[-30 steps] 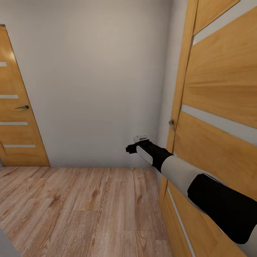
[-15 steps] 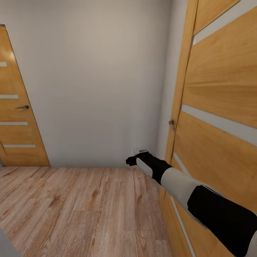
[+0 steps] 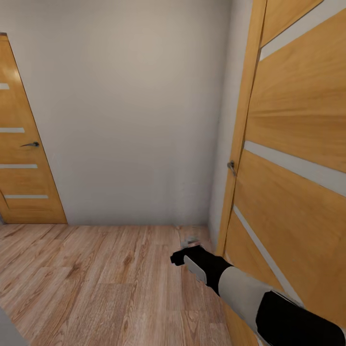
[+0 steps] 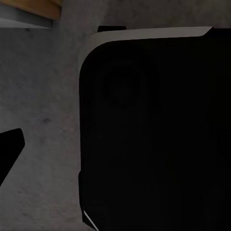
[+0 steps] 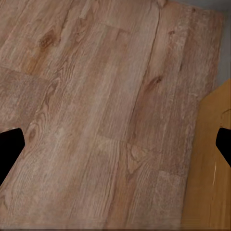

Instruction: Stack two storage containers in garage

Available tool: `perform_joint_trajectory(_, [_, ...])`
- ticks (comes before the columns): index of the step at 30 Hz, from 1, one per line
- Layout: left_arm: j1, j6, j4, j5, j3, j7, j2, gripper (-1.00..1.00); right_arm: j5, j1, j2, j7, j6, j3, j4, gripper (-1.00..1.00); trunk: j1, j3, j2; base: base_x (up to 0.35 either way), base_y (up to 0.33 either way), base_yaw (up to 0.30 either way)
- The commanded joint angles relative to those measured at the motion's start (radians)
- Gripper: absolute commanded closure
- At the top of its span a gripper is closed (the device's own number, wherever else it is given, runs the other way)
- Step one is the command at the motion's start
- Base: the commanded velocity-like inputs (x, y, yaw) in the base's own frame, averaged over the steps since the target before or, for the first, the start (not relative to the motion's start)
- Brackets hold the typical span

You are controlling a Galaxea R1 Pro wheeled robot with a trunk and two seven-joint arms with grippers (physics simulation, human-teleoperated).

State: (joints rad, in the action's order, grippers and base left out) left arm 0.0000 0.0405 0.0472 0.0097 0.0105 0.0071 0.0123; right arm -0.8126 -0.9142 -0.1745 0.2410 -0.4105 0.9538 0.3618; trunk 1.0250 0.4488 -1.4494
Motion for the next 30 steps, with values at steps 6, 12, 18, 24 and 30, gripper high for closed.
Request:
perform_joint_trajectory(6, [0.0, 0.002, 0.0, 0.001, 0.001, 0.001, 0.001, -1.0, 0.06, 0.11, 0.0, 0.007, 0.039, 0.007, -0.002, -1.0, 0.0, 0.001, -0.001, 0.0, 0.0, 0.0])
perform_joint_trajectory(12, [0.0, 0.002, 0.0, 0.001, 0.0, 0.001, 0.001, -1.0, 0.069, 0.144, 0.0, 0.007, 0.049, 0.008, -0.009, -1.0, 0.0, 0.001, -0.001, 0.0, 0.0, 0.0])
perform_joint_trajectory(18, [0.0, 0.002, 0.0, 0.002, 0.002, 0.002, 0.001, -1.0, 0.106, 0.204, 0.0, 0.007, 0.07, 0.008, -0.01, -1.0, 0.0, 0.001, -0.001, 0.0, 0.0, 0.0])
perform_joint_trajectory(24, [0.0, 0.002, 0.0, 0.003, 0.002, 0.002, 0.002, -1.0, 0.163, 0.266, 0.0, -0.017, 0.147, 0.007, -0.167, -1.0, 0.0, 0.001, -0.001, 0.0, 0.0, 0.0])
perform_joint_trajectory(30, [0.0, 0.002, 0.0, 0.003, 0.002, 0.002, 0.002, -1.0, 0.217, 0.31, 0.0, -0.088, 0.192, 0.007, -0.223, -1.0, 0.0, 0.001, -0.001, 0.0, 0.0, 0.0])
